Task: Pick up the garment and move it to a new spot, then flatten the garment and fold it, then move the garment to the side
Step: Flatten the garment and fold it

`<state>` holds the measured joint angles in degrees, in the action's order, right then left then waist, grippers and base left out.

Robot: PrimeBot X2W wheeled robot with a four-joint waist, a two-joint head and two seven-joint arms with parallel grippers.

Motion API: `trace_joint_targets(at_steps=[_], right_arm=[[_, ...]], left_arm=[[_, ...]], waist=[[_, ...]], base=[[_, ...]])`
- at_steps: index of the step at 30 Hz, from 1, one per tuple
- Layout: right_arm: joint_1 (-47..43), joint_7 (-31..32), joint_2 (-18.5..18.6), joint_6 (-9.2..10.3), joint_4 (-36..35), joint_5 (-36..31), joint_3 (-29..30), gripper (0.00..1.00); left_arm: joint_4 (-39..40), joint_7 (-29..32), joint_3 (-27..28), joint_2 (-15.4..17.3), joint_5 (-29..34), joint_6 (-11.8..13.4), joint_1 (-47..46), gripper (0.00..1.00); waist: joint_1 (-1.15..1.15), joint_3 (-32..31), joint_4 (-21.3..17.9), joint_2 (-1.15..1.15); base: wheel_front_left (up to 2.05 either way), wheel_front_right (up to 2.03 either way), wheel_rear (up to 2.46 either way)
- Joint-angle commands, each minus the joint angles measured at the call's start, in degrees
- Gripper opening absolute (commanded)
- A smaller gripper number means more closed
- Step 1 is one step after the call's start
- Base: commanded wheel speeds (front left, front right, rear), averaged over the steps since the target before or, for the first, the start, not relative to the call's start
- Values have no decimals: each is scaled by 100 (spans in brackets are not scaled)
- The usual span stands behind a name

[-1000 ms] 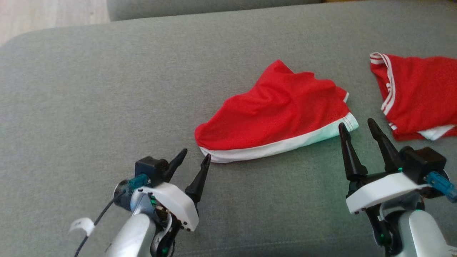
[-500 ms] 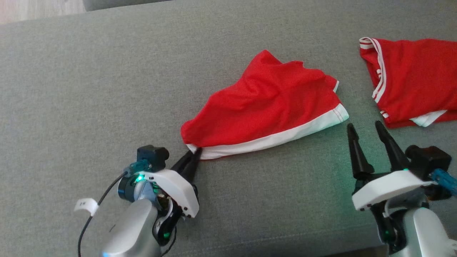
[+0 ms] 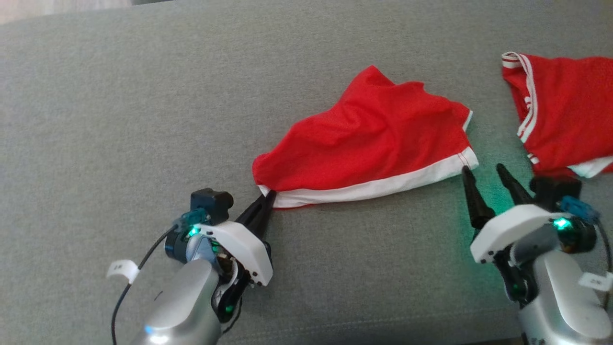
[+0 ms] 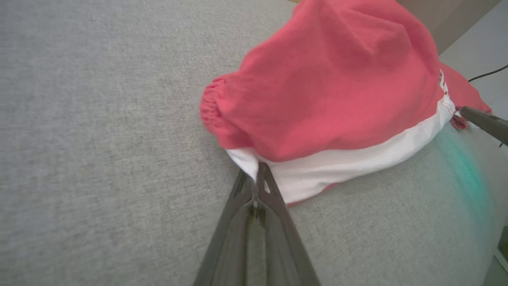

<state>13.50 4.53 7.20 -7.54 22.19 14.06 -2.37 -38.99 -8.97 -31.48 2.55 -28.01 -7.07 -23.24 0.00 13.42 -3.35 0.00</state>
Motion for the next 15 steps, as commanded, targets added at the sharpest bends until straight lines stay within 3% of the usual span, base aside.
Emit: trace_joint_targets(at_steps=[1,6,8,9,15], right_arm=[[197,-31,95,5,-72,57,-199,100],[502,-43,179,5,367,286,-485,100],[584,6,213,5,506,389,-582,44],[613,-26,235,5,540,431,-619,0],[610,-208,362,5,437,538,-736,0]], left_arm=[[112,-74,98,33,-60,-8,-243,0],[40,-174,-16,33,-130,9,-335,0],[14,-214,-50,33,-157,16,-357,0],[2,-235,-64,33,-168,18,-365,0],[37,-410,-6,58,-165,125,-380,0]], waist=[[0,22,36,0],[0,72,102,0],[0,80,120,0],[0,81,131,0],[0,28,169,0]], base=[[0,0,0],[0,0,0],[0,0,0],[0,0,0],[0,0,0]])
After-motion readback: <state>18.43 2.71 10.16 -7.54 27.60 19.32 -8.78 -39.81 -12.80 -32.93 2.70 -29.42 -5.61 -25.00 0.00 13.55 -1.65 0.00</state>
